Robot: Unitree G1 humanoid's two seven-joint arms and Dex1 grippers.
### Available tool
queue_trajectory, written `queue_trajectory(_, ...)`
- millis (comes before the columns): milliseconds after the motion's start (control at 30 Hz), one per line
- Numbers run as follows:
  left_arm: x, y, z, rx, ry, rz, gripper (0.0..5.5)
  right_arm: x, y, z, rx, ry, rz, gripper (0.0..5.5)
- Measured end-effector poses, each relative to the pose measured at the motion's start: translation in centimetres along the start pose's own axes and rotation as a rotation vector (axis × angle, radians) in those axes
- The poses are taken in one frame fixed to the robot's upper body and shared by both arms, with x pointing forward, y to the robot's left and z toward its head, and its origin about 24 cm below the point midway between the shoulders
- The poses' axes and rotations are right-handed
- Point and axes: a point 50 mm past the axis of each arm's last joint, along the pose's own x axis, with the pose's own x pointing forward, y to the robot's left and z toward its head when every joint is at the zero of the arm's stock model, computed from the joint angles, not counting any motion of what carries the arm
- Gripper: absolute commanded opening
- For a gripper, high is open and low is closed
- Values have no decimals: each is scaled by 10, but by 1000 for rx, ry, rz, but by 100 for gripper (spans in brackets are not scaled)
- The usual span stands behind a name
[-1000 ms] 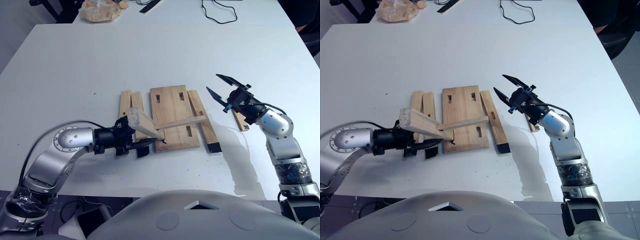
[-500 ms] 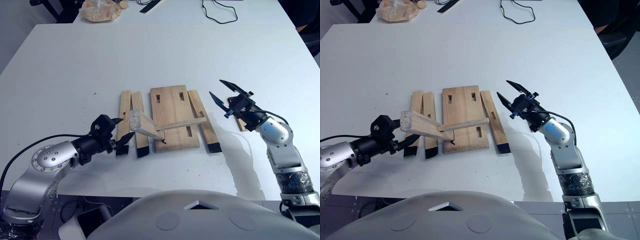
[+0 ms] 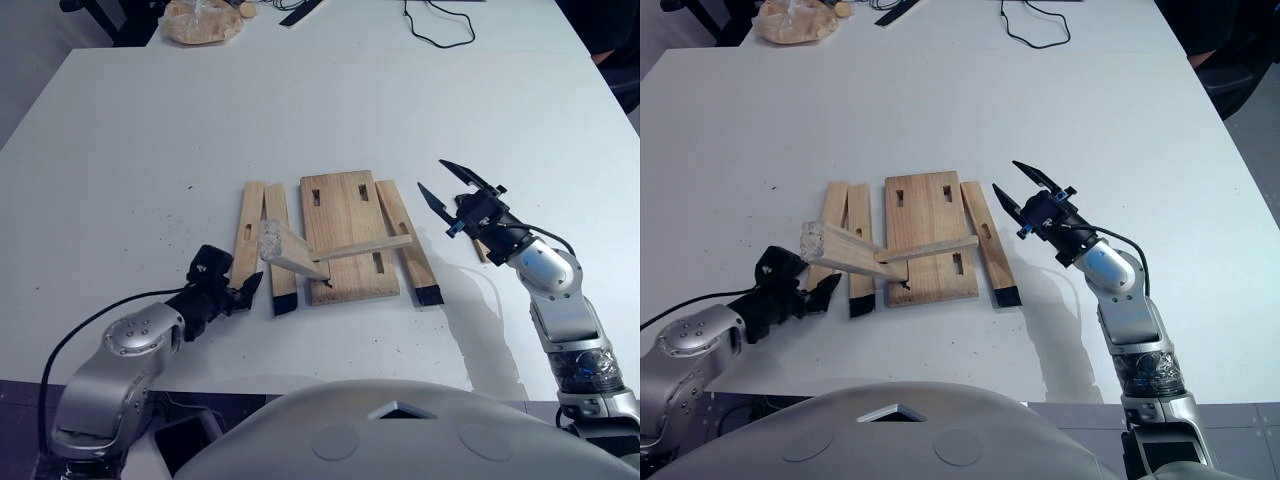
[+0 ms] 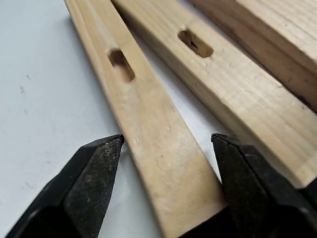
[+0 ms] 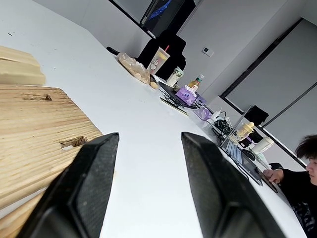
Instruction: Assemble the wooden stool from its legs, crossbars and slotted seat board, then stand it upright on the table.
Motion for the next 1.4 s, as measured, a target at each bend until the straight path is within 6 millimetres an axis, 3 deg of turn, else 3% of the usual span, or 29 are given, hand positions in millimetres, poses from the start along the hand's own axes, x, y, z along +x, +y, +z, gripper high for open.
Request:
queue_trajectory(200, 3, 14, -3, -63, -4, 28, 328, 0, 1, 1, -4, 0, 3, 230)
queue_trajectory(500, 9, 36, -4, -93, -63, 74, 200, 2, 4, 2, 2, 3, 4, 230)
queue_trajectory(733, 14, 46, 4, -83, -91, 87, 199, 1, -7, -2, 78, 30, -61, 230)
queue_trajectory(833, 14, 54, 30, -60, -192, 98, 199, 3, -30, -2, 139, 28, -154, 230)
queue_trajectory(1000, -3, 39, 122, 126, -601, -84, 199, 15, -73, 15, 356, -69, -230, 230)
queue_trajectory(1067, -10, 32, 144, 190, -693, -155, 199, 20, -81, 28, 424, -121, -178, 230)
queue_trajectory(1167, -21, 22, 167, 230, -802, -284, 199, 27, -88, 58, 550, -250, -39, 230)
queue_trajectory(1233, -32, 11, 183, 262, -872, -411, 199, 29, -86, 84, 638, -340, 145, 230)
queue_trajectory(1400, -53, -10, 196, 277, -922, -705, 199, 26, -86, 114, 707, -391, 405, 249)
